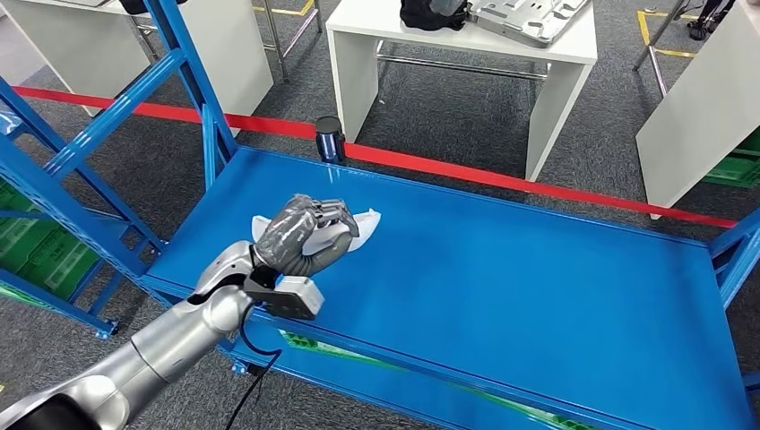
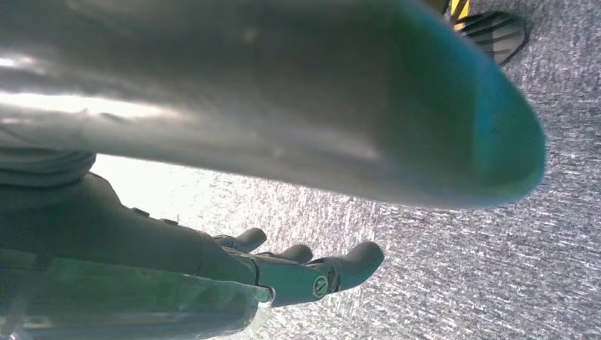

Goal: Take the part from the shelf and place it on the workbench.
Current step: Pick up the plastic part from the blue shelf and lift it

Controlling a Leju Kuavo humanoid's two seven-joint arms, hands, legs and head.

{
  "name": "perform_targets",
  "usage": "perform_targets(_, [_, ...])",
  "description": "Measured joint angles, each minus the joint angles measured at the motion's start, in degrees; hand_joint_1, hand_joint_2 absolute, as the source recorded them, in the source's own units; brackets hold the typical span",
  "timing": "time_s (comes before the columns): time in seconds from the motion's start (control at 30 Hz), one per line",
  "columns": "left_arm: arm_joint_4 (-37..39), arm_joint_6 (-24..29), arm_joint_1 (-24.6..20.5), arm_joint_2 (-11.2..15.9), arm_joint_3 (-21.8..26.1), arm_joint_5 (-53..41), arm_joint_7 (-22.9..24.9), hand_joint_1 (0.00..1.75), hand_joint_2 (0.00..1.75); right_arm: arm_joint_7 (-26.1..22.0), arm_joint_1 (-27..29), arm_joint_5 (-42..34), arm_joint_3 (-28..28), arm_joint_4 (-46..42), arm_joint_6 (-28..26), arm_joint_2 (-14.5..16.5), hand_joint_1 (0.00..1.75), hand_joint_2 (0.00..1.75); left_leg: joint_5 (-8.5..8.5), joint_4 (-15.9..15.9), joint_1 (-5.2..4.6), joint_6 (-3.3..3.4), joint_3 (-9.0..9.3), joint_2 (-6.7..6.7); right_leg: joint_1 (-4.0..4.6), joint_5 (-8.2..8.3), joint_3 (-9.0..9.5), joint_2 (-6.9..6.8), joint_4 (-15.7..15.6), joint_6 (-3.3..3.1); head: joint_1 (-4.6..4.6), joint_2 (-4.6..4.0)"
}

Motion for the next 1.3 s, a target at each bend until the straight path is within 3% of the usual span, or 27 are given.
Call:
perform_targets(0.1, [-5.35,-1.51,1.3,0.17,1.97,3.59,-0.73,1.75,1.75,-0.18,0.07,-0.03,0.0,0.0,-0.01,0.14,0.0,0.0,-1.36,1.75,0.31,-0.68,-0.83,0.02,-0.29,0.13,0.07,0.07,-0.04,-0.83,-0.08,0.0])
perform_targets(0.13, [-6.83,-1.72,1.58,0.24,2.53,4.17,-0.9,1.75,1.75,-0.2,0.08,-0.03,0.0,0.0,-0.02,0.18,0.0,0.0,-2.87,4.22,0.47,-1.06,-1.95,0.03,-0.4,0.15,0.1,0.08,-0.08,-1.03,-0.13,0.0])
perform_targets(0.2, [-9.0,-1.89,2.14,0.36,3.29,4.59,-1.02,1.75,1.75,-0.21,0.1,-0.04,0.0,0.0,-0.02,0.19,0.0,0.0,-6.69,12.06,0.78,-1.63,-5.51,0.03,-0.34,0.13,0.08,0.08,-0.08,-1.25,-0.21,0.0])
perform_targets(0.23, [-9.77,-1.95,2.51,0.42,3.52,4.69,-1.05,1.75,1.75,-0.21,0.11,-0.04,0.0,0.0,-0.02,0.21,0.0,0.0,-7.91,15.57,0.9,-1.76,-7.16,0.04,-0.31,0.12,0.07,0.09,-0.07,-1.27,-0.21,0.0])
perform_targets(0.27, [-10.37,-2.15,2.91,0.47,3.69,4.9,-1.19,1.75,1.75,-0.21,0.11,-0.06,0.0,0.0,-0.02,0.23,0.0,0.0,-8.11,17.28,0.97,-1.77,-8.0,0.04,-0.27,0.12,0.08,0.11,-0.07,-1.27,-0.21,0.0])
perform_targets(0.3, [-10.91,-2.53,3.26,0.53,3.89,5.31,-1.49,1.75,1.75,-0.21,0.12,-0.09,0.0,0.0,-0.02,0.25,0.0,0.0,-7.15,16.51,0.99,-1.64,-7.67,0.03,-0.23,0.11,0.12,0.16,-0.07,-1.27,-0.22,0.0])
perform_targets(0.33, [-11.49,-3.09,3.51,0.55,4.1,5.98,-1.9,1.75,1.75,-0.21,0.12,-0.15,0.0,0.0,-0.02,0.28,0.0,0.0,-5.36,13.59,0.97,-1.38,-6.27,0.02,-0.16,0.11,0.19,0.21,-0.07,-1.26,-0.23,0.0])
perform_targets(0.37, [-12.22,-3.92,3.65,0.57,4.37,7.0,-2.38,1.75,1.75,-0.21,0.12,-0.24,-0.01,0.0,-0.03,0.33,0.0,0.0,-3.29,9.25,0.89,-0.92,-4.14,0.0,-0.09,0.11,0.25,0.27,-0.08,-1.25,-0.22,0.0])
perform_targets(0.43, [-14.02,-6.19,3.87,0.52,4.98,10.08,-2.97,1.75,1.75,-0.29,0.13,-0.49,-0.04,-0.01,-0.06,0.51,0.0,0.0,-1.01,2.25,0.56,-0.11,-0.64,0.09,0.22,0.12,0.2,0.29,-0.08,-1.15,-0.19,0.0])
perform_targets(0.6, [-19.72,-17.06,6.48,-0.49,6.55,27.87,-1.09,1.75,1.75,-0.37,0.93,-1.75,-0.68,-0.02,-0.2,0.85,0.0,0.0,-0.17,-0.92,0.26,0.85,0.87,0.31,0.16,-0.29,-0.38,0.1,0.56,-0.2,-0.13,0.0])
perform_targets(0.63, [-20.85,-19.06,7.15,-0.96,6.71,31.91,-0.4,1.75,1.75,-0.32,1.11,-2.05,-0.9,-0.02,-0.2,0.89,0.0,0.0,0.2,-1.47,0.37,1.12,1.17,0.37,0.18,-1.36,-1.33,0.07,2.57,-0.27,-0.08,0.0])
perform_targets(0.73, [-23.39,-22.28,9.81,-2.13,6.69,39.85,0.84,1.75,1.75,-0.19,1.63,-2.72,-1.36,-0.02,-0.2,0.86,0.0,0.0,0.51,-1.81,0.34,1.43,1.25,0.42,0.11,-5.93,-6.54,0.04,13.7,-0.53,0.03,0.0])
perform_targets(0.77, [-24.03,-22.63,10.8,-2.37,6.65,41.12,0.99,1.75,1.75,-0.17,1.86,-2.83,-1.44,-0.02,-0.2,0.85,0.0,0.0,0.5,-1.79,0.31,1.42,1.23,0.4,0.05,-6.52,-7.65,0.04,15.97,-0.27,0.03,0.0])
perform_targets(0.8, [-24.63,-22.83,11.69,-2.55,6.61,42.03,1.11,1.75,1.75,-0.17,2.08,-2.91,-1.48,-0.02,-0.2,0.84,0.0,0.0,0.48,-1.74,0.32,1.4,1.22,0.35,-0.04,-6.21,-7.69,0.02,16.02,0.18,0.04,0.0])
perform_targets(0.83, [-25.22,-22.88,12.43,-2.7,6.57,42.74,1.17,1.75,1.75,-0.18,2.23,-2.97,-1.5,-0.02,-0.2,0.81,0.0,0.0,0.42,-1.62,0.36,1.32,1.21,0.28,-0.18,-5.07,-6.52,0.0,13.59,0.77,0.05,0.0])
perform_targets(0.9, [-26.37,-22.62,13.58,-2.87,6.57,44.0,1.15,1.75,1.75,-0.21,2.34,-3.02,-1.51,-0.03,-0.2,0.73,0.0,0.0,0.02,-0.95,0.27,0.85,1.03,0.14,-0.44,-2.13,-2.26,-0.11,5.28,1.6,0.09,0.0])
perform_targets(0.97, [-27.53,-22.16,14.69,-2.93,6.55,45.34,1.0,1.75,1.75,-0.33,2.33,-2.92,-1.5,-0.05,-0.18,0.72,0.0,0.0,-0.48,-0.19,0.02,0.27,0.73,0.08,-0.45,-0.66,0.24,-0.1,0.47,1.09,0.06,0.0])
perform_targets(1.07, [-29.12,-21.47,16.5,-2.9,6.32,46.6,0.33,1.75,1.75,-0.51,2.31,-2.21,-1.46,-0.09,-0.14,0.84,0.0,0.0,-0.72,0.19,0.22,-0.4,0.44,0.08,-0.24,-0.32,0.37,-0.01,0.04,-0.28,0.05,0.0])
perform_targets(1.13, [-30.08,-21.04,17.58,-2.8,6.11,47.07,-0.36,1.75,1.75,-0.52,2.14,-1.54,-1.37,-0.12,-0.13,0.93,0.0,0.0,-2.46,2.56,0.5,-1.08,-0.66,0.07,-0.45,-0.14,0.41,0.02,-0.06,-0.87,-0.06,0.0])
perform_targets(1.23, [-30.94,-20.47,18.95,-2.45,5.82,47.41,-1.26,1.75,1.75,-0.23,1.88,-0.83,-1.17,-0.13,-0.08,1.03,0.0,0.0,-7.95,13.49,0.93,-1.97,-5.6,0.06,-0.45,-0.01,0.25,0.02,-0.07,-1.33,-0.18,0.0])
perform_targets(1.27, [-31.08,-20.34,19.38,-2.29,5.7,47.45,-1.45,1.75,1.75,-0.11,1.81,-0.68,-1.09,-0.13,-0.05,1.07,0.0,0.0,-8.86,16.32,1.02,-2.07,-6.87,0.06,-0.4,0.03,0.19,0.01,-0.06,-1.36,-0.17,0.0])
perform_targets(1.3, [-31.2,-20.27,19.75,-2.12,5.57,47.46,-1.64,1.75,1.75,-0.04,1.74,-0.55,-1.01,-0.13,-0.01,1.13,0.0,0.0,-8.64,16.92,1.06,-2.04,-7.05,0.06,-0.36,0.04,0.18,0.01,-0.06,-1.35,-0.17,0.0])
